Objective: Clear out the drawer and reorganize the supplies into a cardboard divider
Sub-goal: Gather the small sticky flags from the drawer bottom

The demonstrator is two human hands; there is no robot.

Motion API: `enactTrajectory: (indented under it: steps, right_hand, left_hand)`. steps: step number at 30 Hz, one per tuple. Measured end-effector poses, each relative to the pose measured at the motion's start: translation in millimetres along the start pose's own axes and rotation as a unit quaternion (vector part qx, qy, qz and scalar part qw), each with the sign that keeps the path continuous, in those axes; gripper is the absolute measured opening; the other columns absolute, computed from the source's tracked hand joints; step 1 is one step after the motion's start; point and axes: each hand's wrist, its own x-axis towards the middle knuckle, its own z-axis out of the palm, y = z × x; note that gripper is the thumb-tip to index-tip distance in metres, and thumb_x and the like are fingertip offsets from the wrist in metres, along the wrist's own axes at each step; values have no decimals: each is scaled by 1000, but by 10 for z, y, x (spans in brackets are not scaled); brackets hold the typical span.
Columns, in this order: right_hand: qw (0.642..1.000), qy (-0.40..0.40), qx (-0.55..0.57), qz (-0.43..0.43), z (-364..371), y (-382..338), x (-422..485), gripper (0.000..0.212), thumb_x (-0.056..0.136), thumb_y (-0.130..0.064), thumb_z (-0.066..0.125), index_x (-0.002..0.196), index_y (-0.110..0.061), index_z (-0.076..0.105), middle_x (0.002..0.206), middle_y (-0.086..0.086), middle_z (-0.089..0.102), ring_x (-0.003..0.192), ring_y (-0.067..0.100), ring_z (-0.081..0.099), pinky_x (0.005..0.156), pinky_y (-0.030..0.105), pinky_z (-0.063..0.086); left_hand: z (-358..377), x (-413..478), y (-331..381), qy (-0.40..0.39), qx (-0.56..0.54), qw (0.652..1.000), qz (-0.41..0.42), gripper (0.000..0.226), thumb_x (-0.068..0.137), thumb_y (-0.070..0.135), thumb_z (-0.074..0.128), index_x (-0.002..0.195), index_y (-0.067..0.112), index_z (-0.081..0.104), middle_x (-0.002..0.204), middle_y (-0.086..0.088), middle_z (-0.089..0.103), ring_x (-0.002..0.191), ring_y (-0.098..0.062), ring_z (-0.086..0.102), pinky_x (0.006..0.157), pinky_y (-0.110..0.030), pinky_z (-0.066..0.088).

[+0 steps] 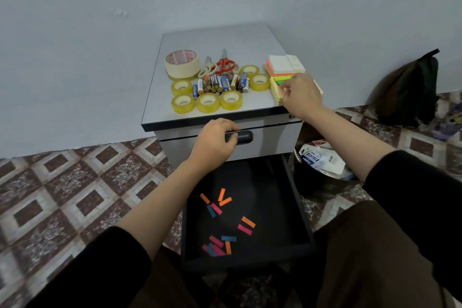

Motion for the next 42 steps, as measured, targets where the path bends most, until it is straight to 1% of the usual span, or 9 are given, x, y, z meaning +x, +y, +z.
enactTrajectory:
  steps: [9, 12, 18, 21, 25, 31, 33, 38, 42]
  right_hand:
    - [994, 41, 97, -43, 207, -157, -532, 20, 86, -11, 58, 103, -7, 68, 101, 10, 61, 99, 24, 53, 78, 27, 38]
    - [991, -4, 121, -58, 456, -125, -758, 9, 82, -8, 61, 87, -7, 69, 88, 10, 63, 85, 23, 57, 74, 28, 41]
    - [984, -131, 91, -74, 979, -52, -1098, 10, 85, -9, 58, 79, -10, 66, 78, 1, 54, 80, 25, 59, 67, 26, 41]
    - [972, -207, 70, -81, 1212, -22, -1189, 11, 84, -9, 58, 85, -11, 68, 87, 3, 61, 84, 23, 60, 67, 24, 40]
    - [949, -303, 62, -58, 1482, -12, -1284, 12, 85, -11, 60, 92, -14, 70, 97, 5, 65, 89, 21, 62, 77, 31, 52]
    - [918, -395, 33, -20, 1868, -15, -1487, 16, 88, -14, 61, 101, -14, 70, 104, 5, 67, 97, 21, 63, 79, 30, 50]
    - [906, -423, 6, -11, 2013, -2, -1598, 16, 89, -15, 58, 101, -14, 69, 105, 6, 66, 96, 22, 63, 78, 30, 50]
    - [901, -430, -51, -2, 2238, 55, -1779, 16, 88, -11, 56, 101, -7, 64, 109, 11, 61, 98, 26, 60, 76, 32, 46]
    - [904, -424, -58, 10, 2353, 82, -1825, 19, 88, -10, 55, 107, -7, 61, 115, 11, 55, 102, 27, 58, 80, 34, 46]
  left_hand:
    - [155, -329, -156, -13, -29, 999, -35, 18, 88, 11, 59, 102, 9, 70, 108, -5, 67, 104, -18, 60, 90, -20, 39]
    - [280, -472, -271, -41, -23, 997, -61, 19, 89, 14, 59, 104, 11, 69, 110, -2, 67, 105, -15, 60, 90, -19, 40]
    - [527, -682, -533, -78, -18, 990, -114, 11, 86, 15, 65, 91, 6, 69, 101, -6, 68, 97, -17, 60, 84, -23, 43]
    - [648, -726, -738, -101, -9, 984, -145, 10, 85, 15, 65, 88, 6, 67, 99, -6, 66, 93, -16, 58, 77, -19, 39]
    - [809, -768, -948, -165, 1, 969, -184, 11, 87, 16, 63, 92, 8, 68, 95, -4, 65, 84, -9, 55, 72, -19, 40]
    - [1171, -845, -1153, -285, 12, 936, -204, 19, 87, 25, 64, 100, 13, 70, 102, -4, 66, 96, -16, 60, 86, -27, 48]
    - [1260, -869, -1195, -321, 33, 929, -182, 22, 87, 25, 63, 107, 16, 68, 109, -2, 65, 101, -16, 59, 91, -31, 48]
    - [1516, -1046, -1153, -459, 160, 873, 28, 33, 91, 21, 53, 124, 21, 56, 123, -1, 53, 114, -17, 49, 93, -33, 45]
    - [1719, -1187, -1215, -496, 157, 852, 67, 39, 90, 16, 54, 129, 22, 53, 128, -3, 50, 119, -19, 45, 93, -34, 44]
